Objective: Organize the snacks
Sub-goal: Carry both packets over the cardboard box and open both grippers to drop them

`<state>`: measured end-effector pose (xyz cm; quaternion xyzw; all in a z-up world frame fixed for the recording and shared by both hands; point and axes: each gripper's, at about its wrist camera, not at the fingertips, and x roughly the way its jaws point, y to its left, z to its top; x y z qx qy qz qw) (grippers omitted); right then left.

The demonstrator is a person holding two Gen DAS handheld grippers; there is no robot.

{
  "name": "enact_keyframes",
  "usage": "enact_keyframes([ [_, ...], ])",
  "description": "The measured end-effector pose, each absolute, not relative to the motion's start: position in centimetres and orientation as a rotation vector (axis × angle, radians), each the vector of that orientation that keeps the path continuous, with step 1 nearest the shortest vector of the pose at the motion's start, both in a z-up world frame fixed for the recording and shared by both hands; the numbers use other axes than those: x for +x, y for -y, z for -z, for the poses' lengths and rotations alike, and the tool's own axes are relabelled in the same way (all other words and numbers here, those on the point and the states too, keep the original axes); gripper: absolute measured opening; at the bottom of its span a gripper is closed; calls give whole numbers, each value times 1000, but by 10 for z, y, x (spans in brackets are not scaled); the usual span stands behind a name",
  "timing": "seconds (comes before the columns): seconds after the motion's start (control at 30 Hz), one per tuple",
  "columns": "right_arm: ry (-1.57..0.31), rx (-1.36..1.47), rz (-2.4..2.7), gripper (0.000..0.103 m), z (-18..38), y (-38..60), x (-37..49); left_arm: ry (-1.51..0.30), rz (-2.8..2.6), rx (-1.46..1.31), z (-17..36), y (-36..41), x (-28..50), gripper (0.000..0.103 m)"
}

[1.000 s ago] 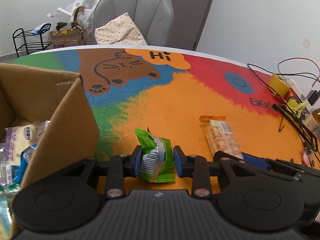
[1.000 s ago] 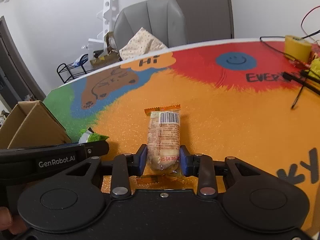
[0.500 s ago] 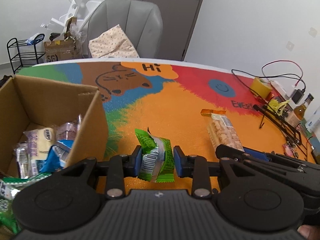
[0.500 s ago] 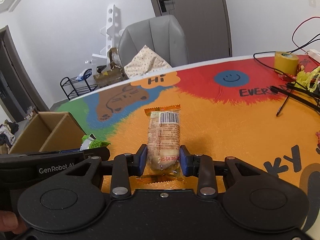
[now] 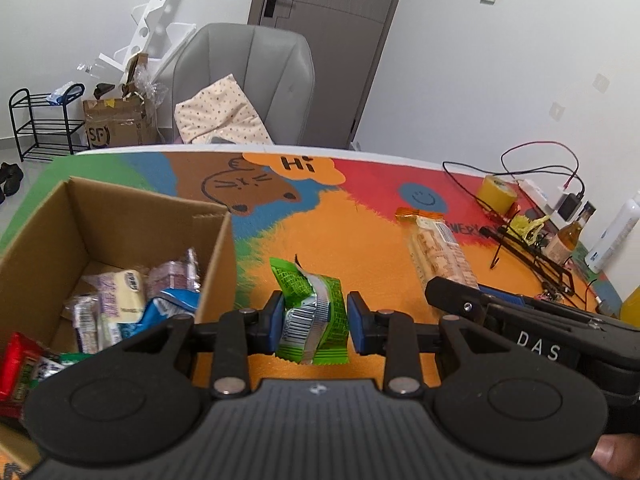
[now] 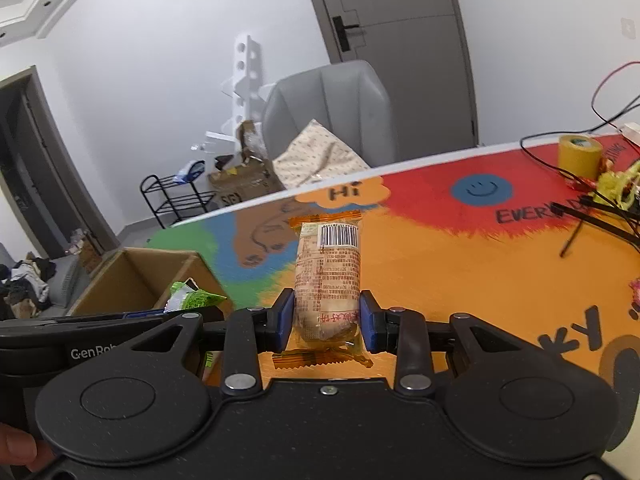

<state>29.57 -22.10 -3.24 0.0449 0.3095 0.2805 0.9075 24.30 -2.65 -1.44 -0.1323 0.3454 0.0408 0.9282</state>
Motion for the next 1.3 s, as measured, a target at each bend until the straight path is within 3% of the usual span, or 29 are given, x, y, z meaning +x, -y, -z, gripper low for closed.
enact_keyframes([
  [0.7,-610,68,-727,32,10,153,271,-627,-185,-329,-17,-46,189,32],
  [1.13,-626,20,-771,32,10,107,262,-635,-242,-383,-8,-96,173,32],
  [1.3,-635,4,-768,32,11,92,262,-646,-240,-394,-4,-108,172,38],
])
